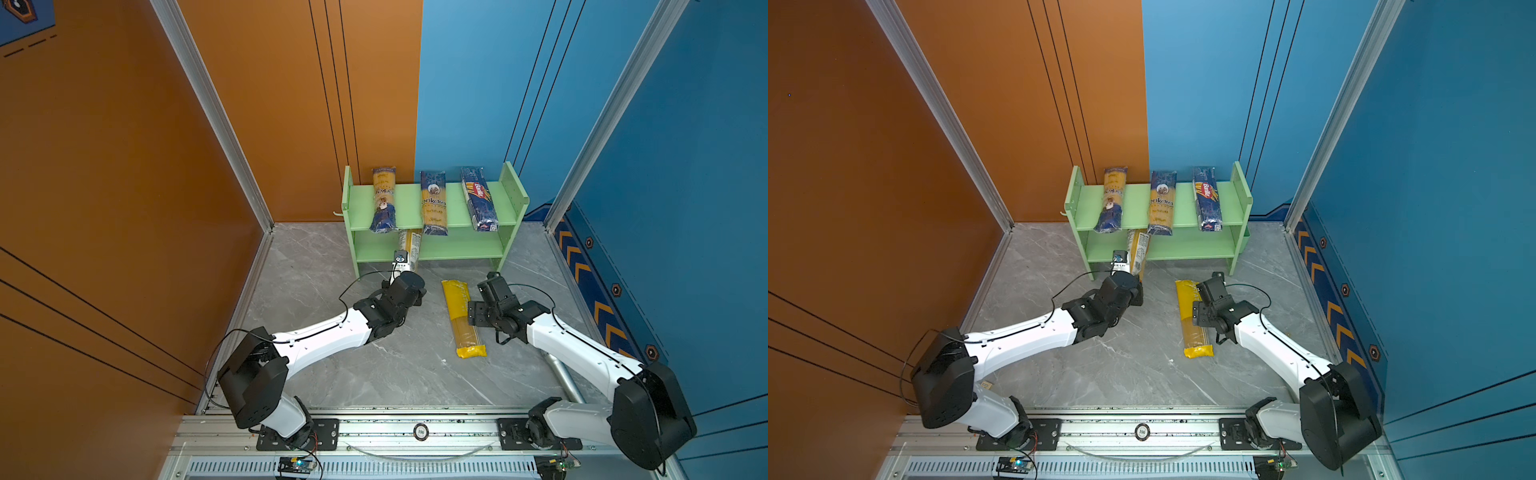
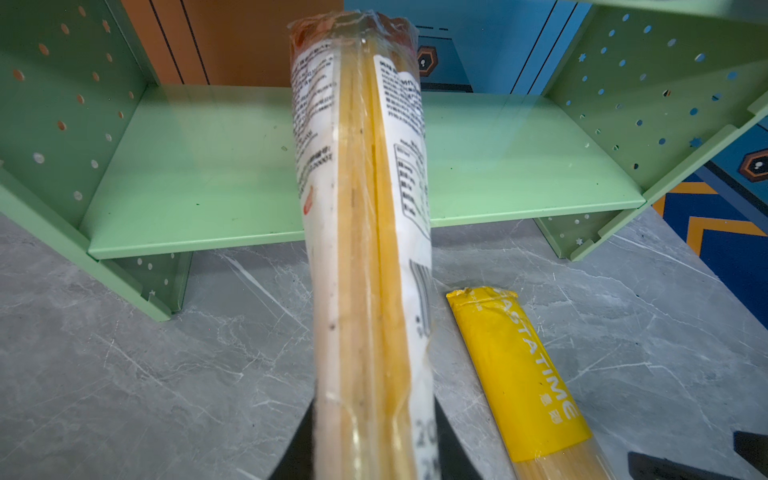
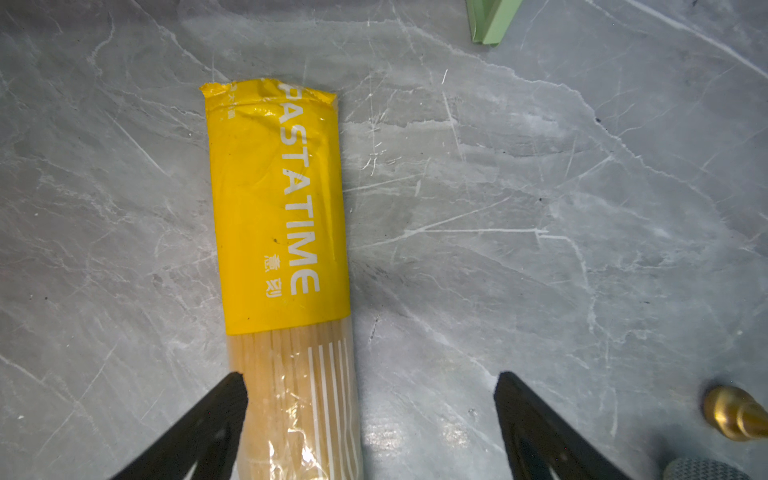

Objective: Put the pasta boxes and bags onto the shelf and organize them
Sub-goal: 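Carry the red-topped bag with the left gripper under the top shelf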

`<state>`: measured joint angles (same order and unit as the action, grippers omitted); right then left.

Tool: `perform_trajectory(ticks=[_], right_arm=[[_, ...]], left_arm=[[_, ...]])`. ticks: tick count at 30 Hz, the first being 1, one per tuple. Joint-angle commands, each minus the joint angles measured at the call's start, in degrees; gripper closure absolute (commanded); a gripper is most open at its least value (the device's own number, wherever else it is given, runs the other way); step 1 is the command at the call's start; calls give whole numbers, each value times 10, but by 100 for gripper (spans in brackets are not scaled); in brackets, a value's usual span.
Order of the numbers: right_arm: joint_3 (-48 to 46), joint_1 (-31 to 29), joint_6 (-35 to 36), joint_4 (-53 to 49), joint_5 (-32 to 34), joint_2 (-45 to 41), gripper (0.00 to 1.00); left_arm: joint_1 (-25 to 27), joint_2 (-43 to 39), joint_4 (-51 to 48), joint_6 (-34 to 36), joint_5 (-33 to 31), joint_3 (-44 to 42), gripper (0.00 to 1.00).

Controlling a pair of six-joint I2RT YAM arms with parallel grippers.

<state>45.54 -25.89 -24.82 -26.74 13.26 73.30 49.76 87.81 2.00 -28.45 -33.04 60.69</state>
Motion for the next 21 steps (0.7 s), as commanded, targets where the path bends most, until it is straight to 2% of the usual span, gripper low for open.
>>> perform_trajectory(ticks=[1,21], right_arm=[[5,6,13,5,-10,-3,9],[-13,22,19,5,-21,-29,9]], left_arm=[[-7,-8,86,9,-54,48,100],[-29,45,107,26,-61,92,100]])
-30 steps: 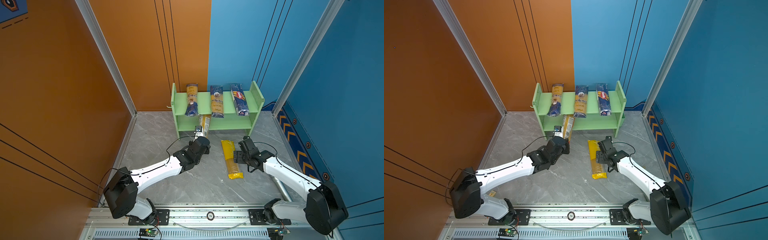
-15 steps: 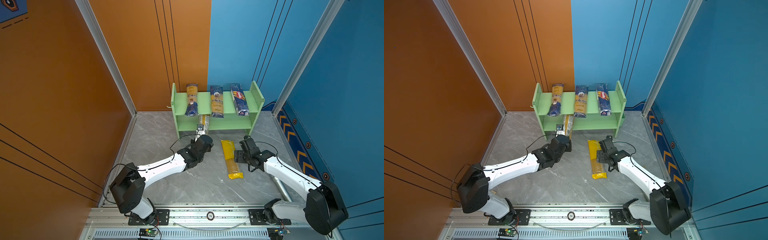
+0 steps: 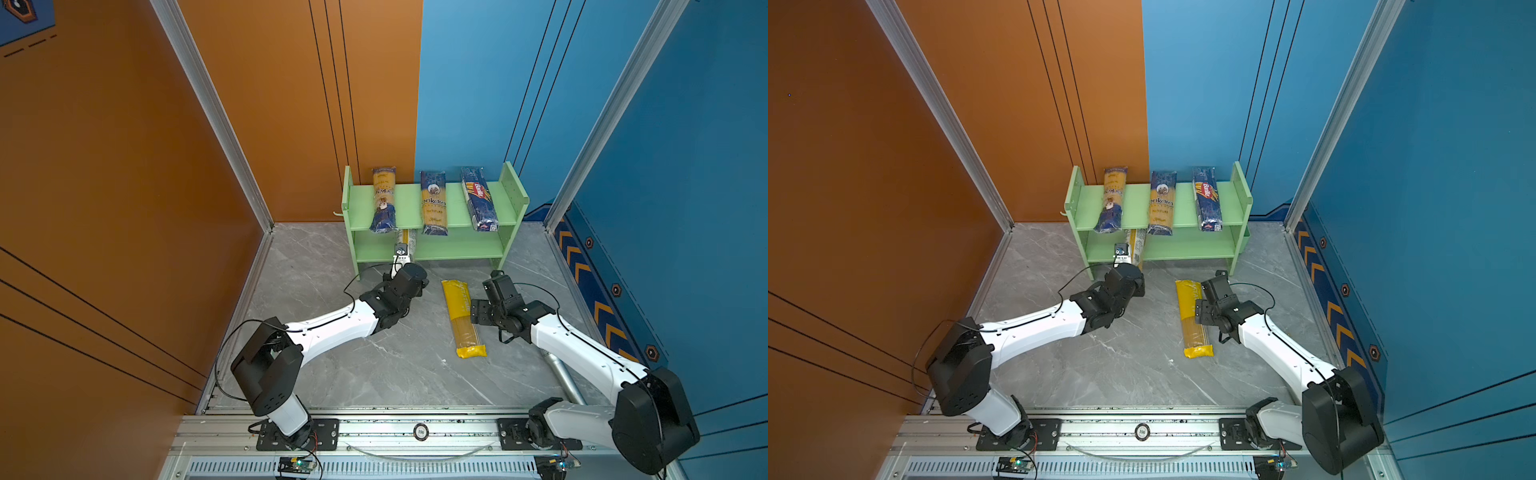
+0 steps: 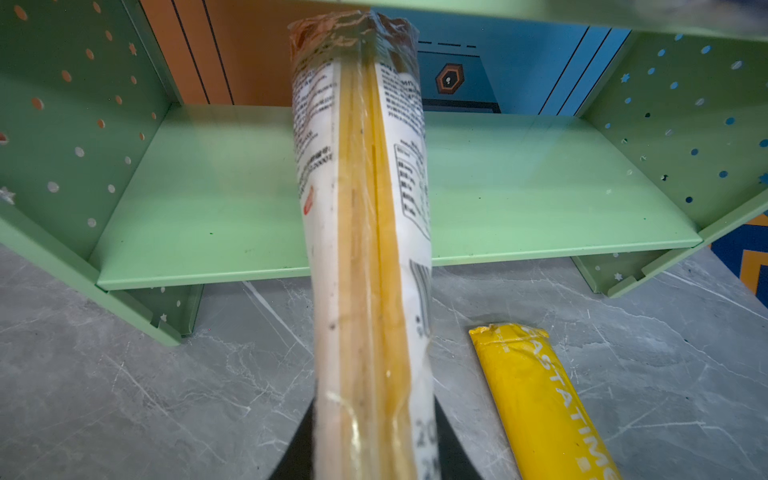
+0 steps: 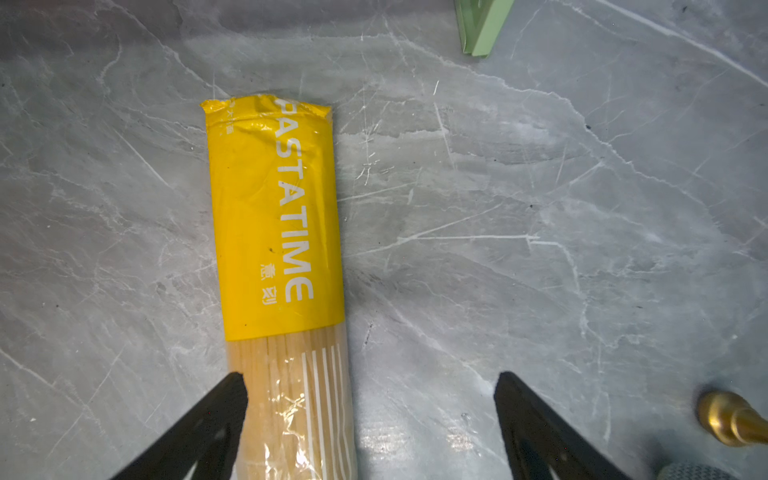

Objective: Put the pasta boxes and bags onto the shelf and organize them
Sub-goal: 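Carry the red-topped bag with the left gripper under the top shelf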

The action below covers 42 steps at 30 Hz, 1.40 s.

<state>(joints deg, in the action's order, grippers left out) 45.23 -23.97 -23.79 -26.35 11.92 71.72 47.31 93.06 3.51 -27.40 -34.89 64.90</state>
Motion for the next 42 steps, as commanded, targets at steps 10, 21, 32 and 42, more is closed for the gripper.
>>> perform_trajectory(ticks=[10,21,32,42], right_arm=[[-11,5,13,3,-9,-11,9],[-12,10,15,7,-12,-6,9],[-11,16,17,9,-15,-1,9],[-8,20,20,9,-18,7,9]], left_arm=[[-11,27,109,20,-46,67,100],[-27,56,113,23,-44,94,100],[-37,77,116,31,-41,117,100],[-44,88,132,41,-42,124,100]])
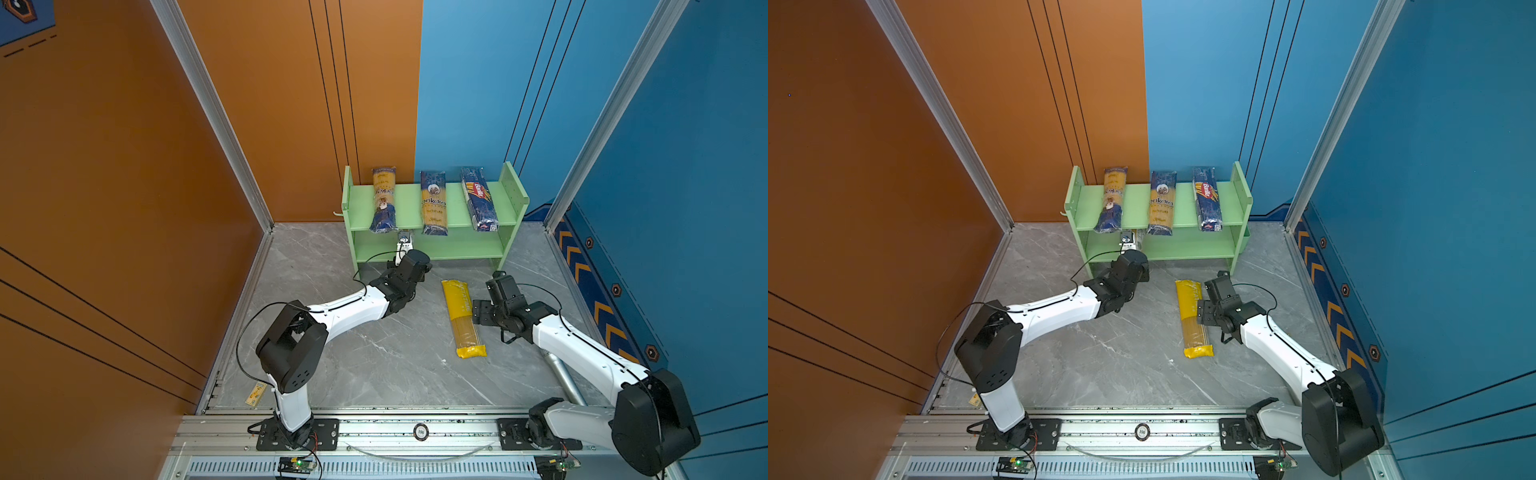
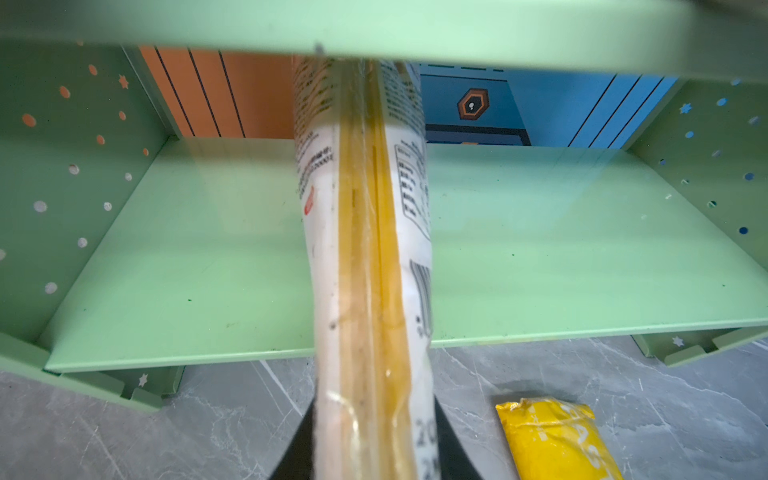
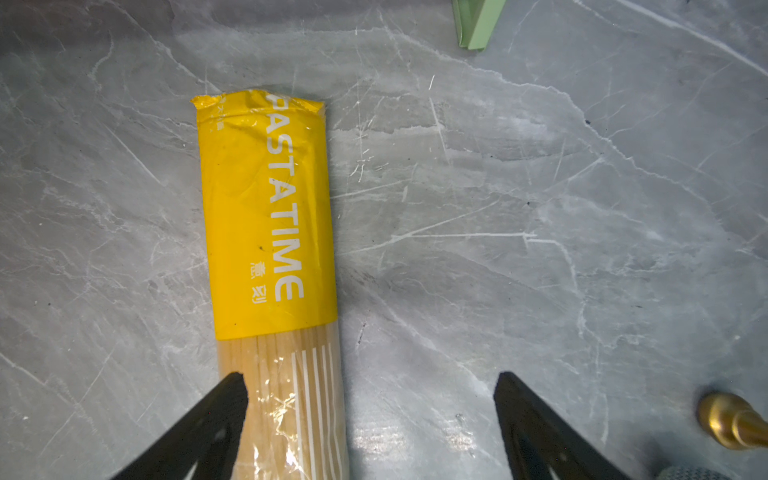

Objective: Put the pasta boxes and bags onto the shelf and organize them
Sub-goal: 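Carry the red-topped bag with the left gripper under the top shelf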

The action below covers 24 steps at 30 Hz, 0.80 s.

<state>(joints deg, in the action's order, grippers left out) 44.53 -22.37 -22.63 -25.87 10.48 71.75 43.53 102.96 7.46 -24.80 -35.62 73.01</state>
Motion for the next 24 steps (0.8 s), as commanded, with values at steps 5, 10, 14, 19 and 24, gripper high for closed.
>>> perform_trajectory(ticks=[5,10,14,19,24], right_arm=[[1,5,8,4,-6,10,9],[0,6,8,5,-5,10,9],[1,6,8,5,-6,10,9],[1,7,8,5,-5,10,9],[1,7,9,5,-5,11,9]], left_arm=[[-8,-5,97,16,-32,46,100],[-10,-2,99,19,-30,52,100],[-11,3,101,23,-31,59,100],[-13,8,101,23,-28,64,100],[-15,12,101,23,-28,66,100]])
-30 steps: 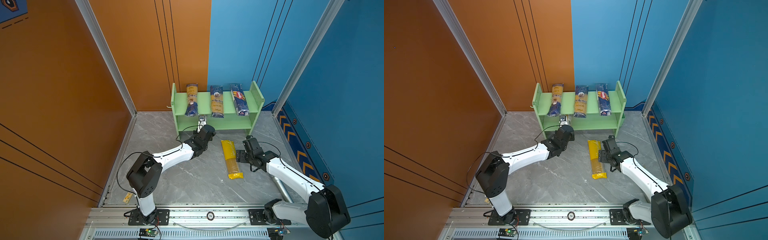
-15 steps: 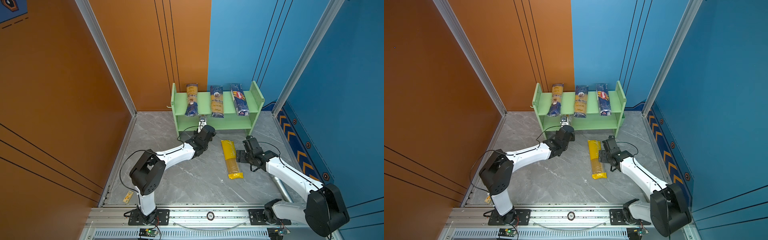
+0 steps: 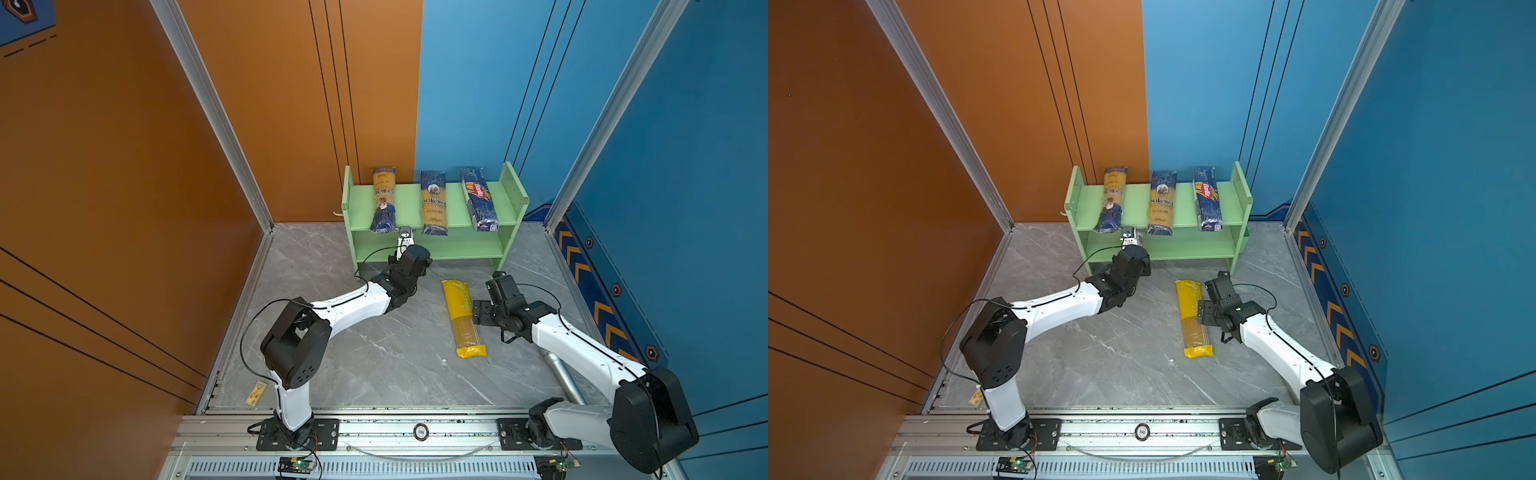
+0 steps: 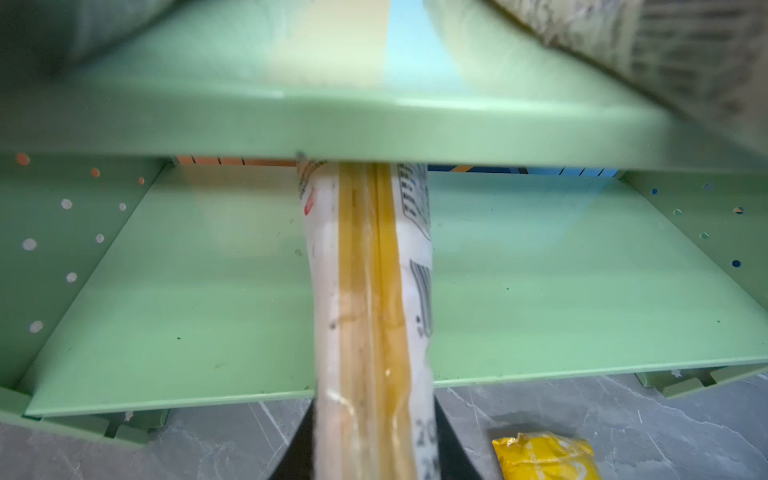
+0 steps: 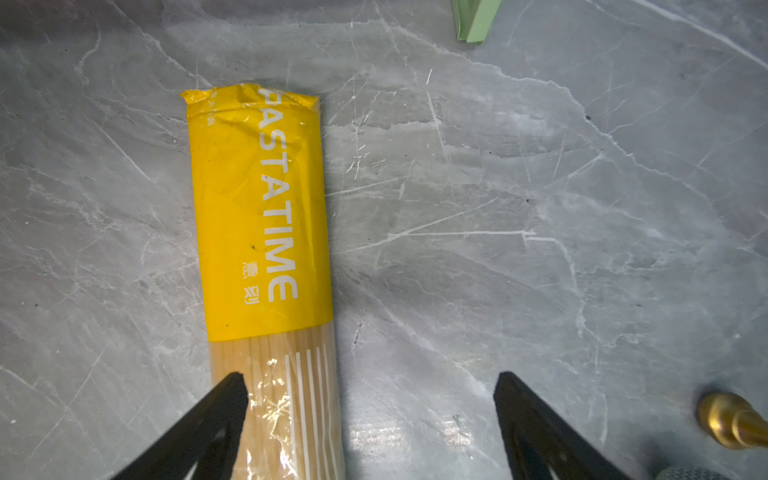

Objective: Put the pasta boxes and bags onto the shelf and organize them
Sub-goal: 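Carry the red-topped bag with the left gripper under the top shelf, then lower the red-topped bag onto the lower shelf and open the left gripper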

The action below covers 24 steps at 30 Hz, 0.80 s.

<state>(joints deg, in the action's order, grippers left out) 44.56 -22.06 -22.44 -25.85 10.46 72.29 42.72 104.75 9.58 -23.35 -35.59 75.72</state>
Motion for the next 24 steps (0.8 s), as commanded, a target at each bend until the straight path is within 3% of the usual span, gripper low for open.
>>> perform_trajectory(ticks=[1,24], right_arm=[[0,4,7,4,-5,6,9],[2,11,13,7,-13,13,9]], left_arm=[[-7,-6,80,9,-28,39,100],[-7,9,85,-4,-32,29,93]])
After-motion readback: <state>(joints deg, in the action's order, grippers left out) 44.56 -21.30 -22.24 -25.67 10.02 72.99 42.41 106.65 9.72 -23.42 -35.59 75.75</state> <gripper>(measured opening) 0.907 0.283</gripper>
